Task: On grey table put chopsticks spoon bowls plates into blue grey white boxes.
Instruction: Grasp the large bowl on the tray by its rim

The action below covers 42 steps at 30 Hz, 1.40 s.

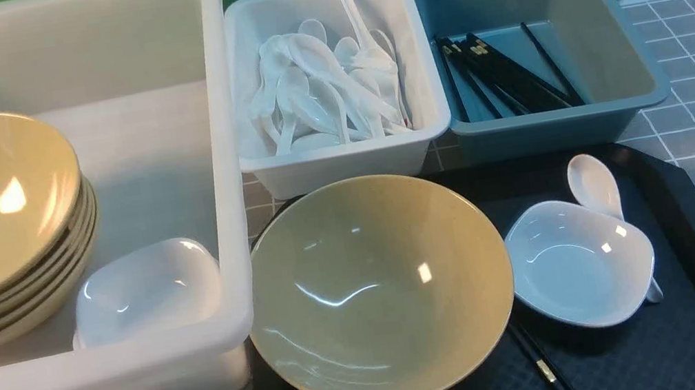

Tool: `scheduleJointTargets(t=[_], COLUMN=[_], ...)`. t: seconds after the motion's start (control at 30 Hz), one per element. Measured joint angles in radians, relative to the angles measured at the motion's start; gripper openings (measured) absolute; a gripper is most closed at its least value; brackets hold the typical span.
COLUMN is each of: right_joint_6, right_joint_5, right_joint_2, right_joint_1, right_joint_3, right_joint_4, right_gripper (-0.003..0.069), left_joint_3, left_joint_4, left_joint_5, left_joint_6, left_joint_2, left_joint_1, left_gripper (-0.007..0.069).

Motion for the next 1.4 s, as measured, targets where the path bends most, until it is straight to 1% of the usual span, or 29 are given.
scheduleJointTargets(t=[1.03,1.3,1.4], right_joint_6=[0.0,0.0,0.0], right_joint_5=[0.0,-0.011,-0.058], right_joint_2=[0.0,0.0,0.0], right_joint_1=[0.0,0.0,0.0], right_joint_3=[0.0,0.0,0.0], right_joint_4=[0.0,0.0,0.0], right_gripper=[0.0238,0.0238,0.0238], left_joint_3=[0.0,0.002,0.003], left_joint_4=[0.0,0.047,0.061], left_joint_5=[0.0,-0.014,-0.043], left_joint_6=[0.0,0.011,0.012], left_joint_2=[0.0,0.0,0.0], left_joint_1=[0.0,0.0,0.0], left_gripper=[-0.0008,-0.0008,-0.0008])
